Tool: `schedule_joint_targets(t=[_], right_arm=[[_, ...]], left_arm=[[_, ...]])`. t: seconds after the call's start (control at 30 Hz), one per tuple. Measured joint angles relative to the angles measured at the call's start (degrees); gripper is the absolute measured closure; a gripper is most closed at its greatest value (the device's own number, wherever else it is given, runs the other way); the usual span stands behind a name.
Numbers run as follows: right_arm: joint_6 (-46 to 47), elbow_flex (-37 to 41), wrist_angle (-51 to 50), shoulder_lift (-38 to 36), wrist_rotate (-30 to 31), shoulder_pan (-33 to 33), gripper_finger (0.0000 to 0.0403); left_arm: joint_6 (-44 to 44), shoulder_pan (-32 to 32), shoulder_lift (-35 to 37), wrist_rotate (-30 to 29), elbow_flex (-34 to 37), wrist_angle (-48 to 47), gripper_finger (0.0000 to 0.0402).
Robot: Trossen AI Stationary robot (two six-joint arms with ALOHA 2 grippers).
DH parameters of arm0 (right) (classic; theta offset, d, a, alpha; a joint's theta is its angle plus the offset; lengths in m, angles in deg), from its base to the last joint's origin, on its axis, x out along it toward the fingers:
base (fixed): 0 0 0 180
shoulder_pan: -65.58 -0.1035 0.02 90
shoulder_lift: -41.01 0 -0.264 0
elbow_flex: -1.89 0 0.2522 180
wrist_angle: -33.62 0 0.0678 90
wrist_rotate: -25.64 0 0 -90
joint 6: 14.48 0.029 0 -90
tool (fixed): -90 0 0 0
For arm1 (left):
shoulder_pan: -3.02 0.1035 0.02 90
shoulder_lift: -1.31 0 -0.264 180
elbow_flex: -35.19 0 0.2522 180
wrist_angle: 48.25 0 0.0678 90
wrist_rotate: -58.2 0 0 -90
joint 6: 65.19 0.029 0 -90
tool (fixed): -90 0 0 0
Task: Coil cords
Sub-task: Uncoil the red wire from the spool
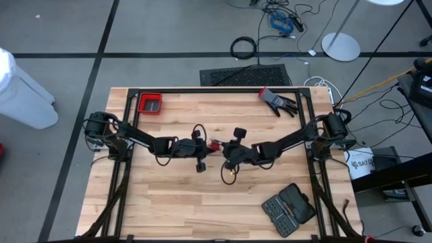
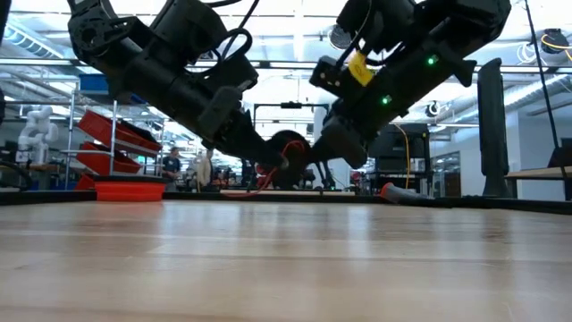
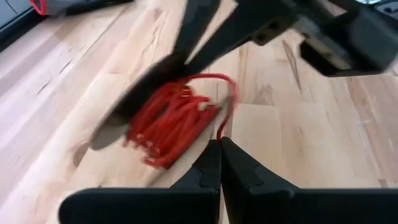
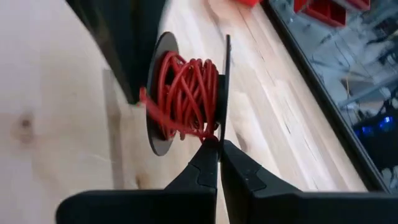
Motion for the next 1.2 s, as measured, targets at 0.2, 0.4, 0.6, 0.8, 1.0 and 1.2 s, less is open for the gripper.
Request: schedule_joint_targets(t=[0.2,0.4,0.6,0.8,1.0,1.2], right_arm=[[2.02,0.00,-0.77,0.00,-0.08,0.82,0.0403],[2.38,0.00,-0.90,0.00,-6.18,1.77,0.0402],[3.15,0.00,-2.13,0.00,-9.95,2.53,0.0391],[5.28,0.00,-3.78,0.00,-15.20,4.18,0.0388],[5.84,0.02,-4.79,0.00,-18.00,4.96,0.0388],[6.75,0.02,-5.20,0.00,-18.87,5.04,0.0383]], left_arm=[[-0.02,0.02,0.00,0.80,0.00,0.01,0.0398],[-0.06,0.00,0.00,1.00,0.00,-0.08,0.0398],[-0.09,0.00,0.00,1.00,0.02,-0.40,0.0398],[-1.29,0.02,0.00,1.02,0.02,-0.45,0.0398],[-1.53,0.02,0.00,1.02,0.02,-1.89,0.0398],[-1.52,0.02,0.00,1.02,0.02,-1.90,0.0398]])
